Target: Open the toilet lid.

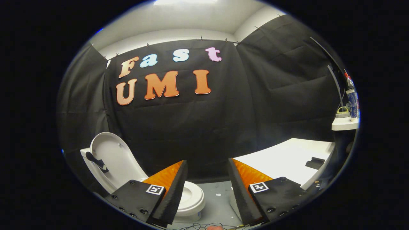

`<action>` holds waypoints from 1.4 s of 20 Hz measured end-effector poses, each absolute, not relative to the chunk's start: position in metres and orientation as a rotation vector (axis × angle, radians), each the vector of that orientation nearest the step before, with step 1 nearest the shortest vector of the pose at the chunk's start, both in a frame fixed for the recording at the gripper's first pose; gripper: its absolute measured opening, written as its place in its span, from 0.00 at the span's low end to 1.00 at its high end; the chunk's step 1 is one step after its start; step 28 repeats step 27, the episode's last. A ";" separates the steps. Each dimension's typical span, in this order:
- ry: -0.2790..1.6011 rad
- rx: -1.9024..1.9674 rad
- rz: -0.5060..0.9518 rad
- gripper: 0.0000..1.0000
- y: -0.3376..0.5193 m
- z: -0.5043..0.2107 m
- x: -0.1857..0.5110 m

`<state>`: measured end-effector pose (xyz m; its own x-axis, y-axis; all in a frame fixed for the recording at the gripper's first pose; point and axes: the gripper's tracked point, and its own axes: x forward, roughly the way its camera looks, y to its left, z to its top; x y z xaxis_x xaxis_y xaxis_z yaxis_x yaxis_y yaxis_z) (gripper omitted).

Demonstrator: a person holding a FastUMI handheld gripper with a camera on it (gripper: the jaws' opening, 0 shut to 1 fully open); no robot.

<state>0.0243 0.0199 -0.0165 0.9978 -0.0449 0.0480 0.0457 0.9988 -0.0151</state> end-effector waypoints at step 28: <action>-0.015 -0.052 -0.031 0.82 0.029 -0.024 0.026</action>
